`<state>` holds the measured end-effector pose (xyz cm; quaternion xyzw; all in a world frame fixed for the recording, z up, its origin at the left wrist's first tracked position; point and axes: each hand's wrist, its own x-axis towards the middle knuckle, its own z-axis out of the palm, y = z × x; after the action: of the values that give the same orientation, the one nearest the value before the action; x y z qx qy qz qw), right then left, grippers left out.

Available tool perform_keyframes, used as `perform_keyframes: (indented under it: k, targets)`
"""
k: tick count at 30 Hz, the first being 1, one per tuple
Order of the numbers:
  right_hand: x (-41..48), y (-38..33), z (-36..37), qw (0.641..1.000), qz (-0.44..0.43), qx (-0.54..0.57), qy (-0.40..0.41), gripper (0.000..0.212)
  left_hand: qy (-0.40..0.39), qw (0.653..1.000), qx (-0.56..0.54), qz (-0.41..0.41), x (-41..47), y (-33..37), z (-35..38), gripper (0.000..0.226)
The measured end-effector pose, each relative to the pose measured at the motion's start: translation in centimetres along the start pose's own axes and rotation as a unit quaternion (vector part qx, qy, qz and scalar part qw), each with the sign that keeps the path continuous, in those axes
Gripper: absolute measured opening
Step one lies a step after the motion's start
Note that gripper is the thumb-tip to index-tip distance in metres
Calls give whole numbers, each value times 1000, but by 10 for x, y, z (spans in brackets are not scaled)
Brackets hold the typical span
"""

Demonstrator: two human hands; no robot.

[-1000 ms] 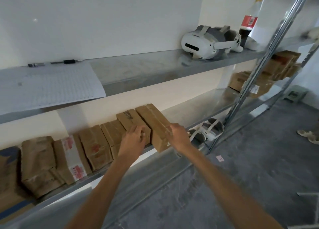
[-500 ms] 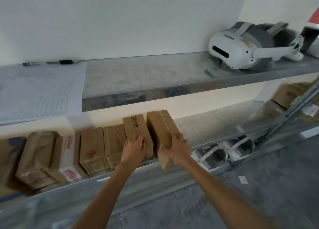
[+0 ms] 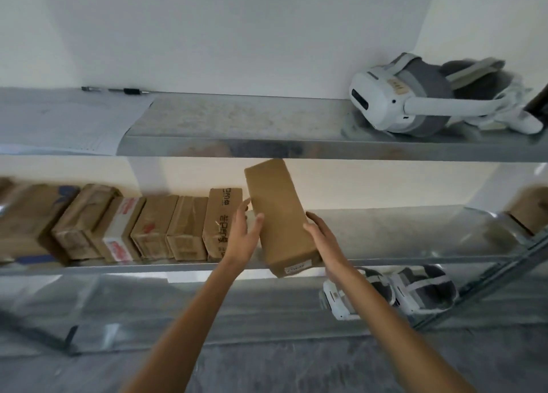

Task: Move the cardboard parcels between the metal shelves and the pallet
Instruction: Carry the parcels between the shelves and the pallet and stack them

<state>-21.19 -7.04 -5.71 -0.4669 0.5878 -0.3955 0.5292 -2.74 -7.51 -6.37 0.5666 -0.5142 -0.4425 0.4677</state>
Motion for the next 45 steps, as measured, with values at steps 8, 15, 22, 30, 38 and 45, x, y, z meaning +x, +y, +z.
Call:
perform_keyframes:
  k: [8,15,22,30,38,45]
  targets:
    - [-42,-11,1,991,-78,-14,-111,42,78,985,-149,25,-58,27,20,57]
    - [-61,-33,15,927,-210,-84,-301,63,179,976,-119,43,-121,21,-8,58]
    - [-100,-36,94,901,-257,-120,-328,63,249,962,-67,87,-173,14,-55,63]
    - [-167,-52,213,849,-304,-125,-414,65,310,939,-129,79,-254,7,-166,62]
    - [-266,-57,359,794,-334,-128,-491,68,405,896,-157,90,-363,4,-295,51]
    - [-333,-53,452,771,-307,-67,-554,69,499,844,-169,100,-441,-1,-382,44]
